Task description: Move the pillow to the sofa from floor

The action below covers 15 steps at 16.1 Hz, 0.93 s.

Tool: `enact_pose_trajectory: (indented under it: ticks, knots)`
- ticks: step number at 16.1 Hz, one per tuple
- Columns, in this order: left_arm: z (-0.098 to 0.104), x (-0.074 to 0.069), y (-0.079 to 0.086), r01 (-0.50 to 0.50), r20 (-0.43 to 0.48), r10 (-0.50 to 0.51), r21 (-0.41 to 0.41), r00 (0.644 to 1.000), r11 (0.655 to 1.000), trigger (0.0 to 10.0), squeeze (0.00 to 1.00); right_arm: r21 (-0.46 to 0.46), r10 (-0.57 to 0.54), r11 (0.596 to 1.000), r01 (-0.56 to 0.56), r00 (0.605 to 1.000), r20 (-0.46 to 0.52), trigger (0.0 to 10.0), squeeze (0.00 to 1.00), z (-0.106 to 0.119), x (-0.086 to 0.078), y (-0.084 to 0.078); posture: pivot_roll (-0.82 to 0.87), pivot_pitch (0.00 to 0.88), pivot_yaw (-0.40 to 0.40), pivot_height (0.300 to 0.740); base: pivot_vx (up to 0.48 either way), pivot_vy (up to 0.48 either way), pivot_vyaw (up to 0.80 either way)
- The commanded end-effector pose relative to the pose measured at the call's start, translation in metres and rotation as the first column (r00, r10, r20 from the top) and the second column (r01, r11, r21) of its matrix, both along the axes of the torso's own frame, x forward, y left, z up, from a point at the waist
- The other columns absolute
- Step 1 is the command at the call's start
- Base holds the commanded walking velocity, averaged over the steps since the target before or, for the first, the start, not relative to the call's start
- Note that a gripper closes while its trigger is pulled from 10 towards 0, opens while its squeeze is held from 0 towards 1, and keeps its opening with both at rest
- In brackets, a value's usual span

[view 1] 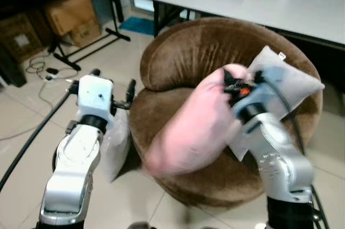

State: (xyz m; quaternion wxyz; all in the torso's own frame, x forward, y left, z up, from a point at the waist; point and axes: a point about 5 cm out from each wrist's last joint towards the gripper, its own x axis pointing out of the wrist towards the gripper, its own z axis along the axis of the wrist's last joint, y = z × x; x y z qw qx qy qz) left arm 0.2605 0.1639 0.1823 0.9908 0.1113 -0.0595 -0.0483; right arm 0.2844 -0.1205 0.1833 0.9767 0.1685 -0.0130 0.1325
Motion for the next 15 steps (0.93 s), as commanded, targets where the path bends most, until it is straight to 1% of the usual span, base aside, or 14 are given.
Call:
enact_pose_trajectory:
  ticks: [1,8,10,12,13,15]
  knots:
    - [-0.0004,-0.0002,0.0019,-0.006,-0.001,0.006,0.003,1.0,1.0,10.0,0.0,-0.002,0.007,1.0,-0.007,0.999,0.053,10.0,0.0,0.0108,-0.0007,-0.0008,0.11,0.0,0.014,0.74,0.0,0.0,0.0]
    - [0.0014,-0.002,0.002,-0.002,0.013,0.002,-0.022,1.0,1.0,10.0,0.0,-0.021,0.044,0.999,-0.042,0.997,0.07,10.0,0.0,0.0128,0.0004,0.003,0.11,0.0,-0.001,0.74,0.0,0.0,0.0]
    - [0.0017,-0.0027,0.0025,-0.003,0.016,0.004,-0.023,1.0,1.0,10.0,0.0,-0.045,0.059,0.997,-0.055,0.995,0.082,10.0,0.0,0.0145,0.0014,0.0045,0.12,0.0,-0.005,0.74,0.253,0.0,0.0]
    - [0.0015,-0.0034,0.003,-0.005,0.017,0.005,-0.023,1.0,1.0,10.0,0.0,-0.047,0.051,0.998,-0.047,0.995,0.084,10.0,0.0,0.0148,0.0025,0.0039,0.12,0.0,-0.007,0.74,0.259,0.0,0.8]
    - [0.0014,-0.0036,0.0028,-0.004,0.017,0.004,-0.022,1.0,1.0,10.0,0.0,-0.033,0.044,0.999,-0.042,0.995,0.085,10.0,0.0,0.0147,0.0026,0.0036,0.12,0.0,-0.008,0.74,0.262,0.0,0.0]
    - [0.0013,-0.004,0.0025,0.0,0.017,0.001,-0.021,1.0,1.0,10.0,0.0,-0.035,0.046,0.998,-0.043,0.995,0.089,10.0,0.0,0.0148,0.0021,0.0034,0.12,0.0,-0.007,0.74,0.262,0.0,0.0]
